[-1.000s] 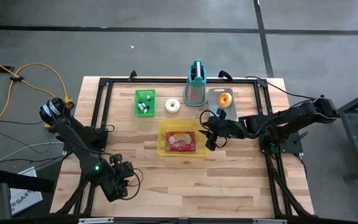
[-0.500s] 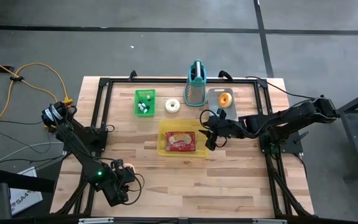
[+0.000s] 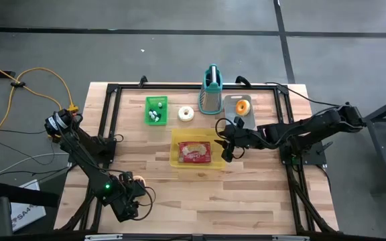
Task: Pick & Place Food Item
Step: Put the orange donut into the gray bin
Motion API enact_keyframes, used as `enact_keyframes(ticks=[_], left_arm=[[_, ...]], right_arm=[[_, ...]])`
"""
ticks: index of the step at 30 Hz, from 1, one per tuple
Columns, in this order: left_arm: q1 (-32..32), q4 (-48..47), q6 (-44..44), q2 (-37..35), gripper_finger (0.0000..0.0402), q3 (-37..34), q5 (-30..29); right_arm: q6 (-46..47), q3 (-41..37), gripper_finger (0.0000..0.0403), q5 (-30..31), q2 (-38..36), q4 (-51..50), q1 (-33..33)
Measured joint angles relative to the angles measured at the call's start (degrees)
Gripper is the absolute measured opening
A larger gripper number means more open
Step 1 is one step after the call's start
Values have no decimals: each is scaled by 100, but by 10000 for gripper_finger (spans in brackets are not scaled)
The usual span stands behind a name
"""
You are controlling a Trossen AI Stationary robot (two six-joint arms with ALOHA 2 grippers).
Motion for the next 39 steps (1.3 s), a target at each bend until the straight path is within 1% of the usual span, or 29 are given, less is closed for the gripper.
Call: enact_keyframes(ticks=[5, 11, 16, 23, 30, 39], left_arm=[[-29, -142, -35, -2, 255, 0, 2], [-167, -615, -366, 2, 257, 0, 11], [-219, -613, -382, 4, 257, 0, -34], [-218, -612, -284, 6, 257, -6, -282], [-218, -431, -442, 9, 257, -320, -174], [-218, 226, -391, 9, 257, -680, -193]], right_arm=[[0, 0, 139, 0, 0, 0, 0], [20, 0, 139, 0, 0, 0, 0], [20, 0, 139, 0, 0, 0, 0], [20, 0, 139, -1, 0, 0, 0], [20, 0, 139, -2, 0, -2, 0], [72, 0, 139, -4, 0, -39, 0]])
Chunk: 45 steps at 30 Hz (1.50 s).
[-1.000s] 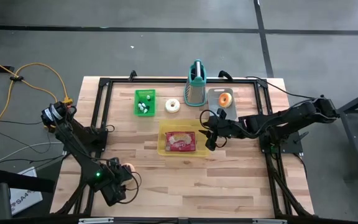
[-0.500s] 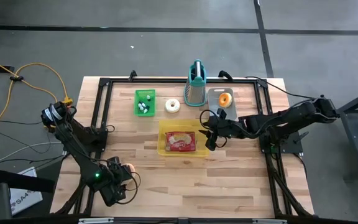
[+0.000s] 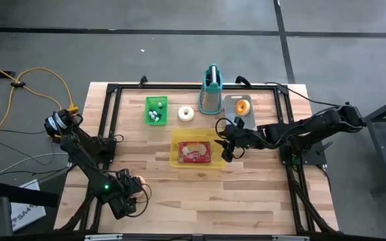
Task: Pick & Place Food Item
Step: Put the orange donut into the gray bin
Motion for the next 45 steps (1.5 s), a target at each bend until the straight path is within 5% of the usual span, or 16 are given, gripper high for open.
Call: enact_keyframes(ticks=[20, 33, 45], left_arm=[[19, 318, 265, 341, 253, -96, 16], [22, 320, 262, 297, 150, -105, 221], [580, 384, 990, -145, 142, -107, 614]], right_arm=[[96, 0, 139, 2, 0, -134, 0], [96, 0, 139, 2, 0, -133, 0], [96, 0, 139, -120, 0, -116, 0]])
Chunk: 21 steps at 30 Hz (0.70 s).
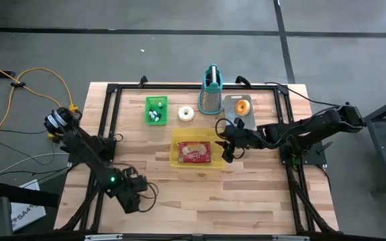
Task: Pick & Place Food Item
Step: Put the orange donut into the gray bin
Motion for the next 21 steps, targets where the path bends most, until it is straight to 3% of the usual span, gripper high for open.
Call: enact_keyframes(ticks=[11, 16, 21], left_arm=[[890, 1394, 2411, -975, 142, 7, 225], [1161, 1792, 3294, -1373, 142, 11, 220], [1506, 1914, 3646, -1529, 142, 13, 449]], right_arm=[[-301, 0, 139, -1273, 0, 399, 34], [-1189, 0, 139, -1381, 0, 670, 217], [-2573, 2, 139, -1303, 110, 1339, 496]])
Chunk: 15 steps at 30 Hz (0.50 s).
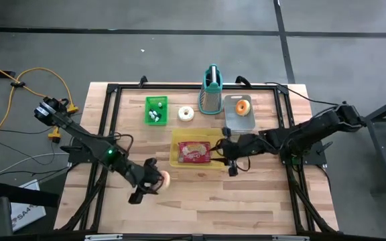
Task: Pick & Place Food Item
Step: Put the orange donut into the gray bin
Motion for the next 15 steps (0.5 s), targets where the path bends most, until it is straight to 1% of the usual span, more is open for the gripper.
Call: enact_keyframes(ticks=[4, 7, 12, 15], left_arm=[[323, 152, 92, 17, 142, 0, 520], [445, 277, 324, 24, 142, 0, 755], [522, 602, 750, 24, 142, 2, 933], [618, 645, 910, 24, 142, 2, 946]], right_arm=[[-1037, 2, 139, 87, 385, 723, 169], [-1604, 8, 139, 73, 792, 1386, 193], [-2354, 4, 140, 65, 1460, 2540, 257], [-2578, 116, 151, -44, 1831, 2812, 266]])
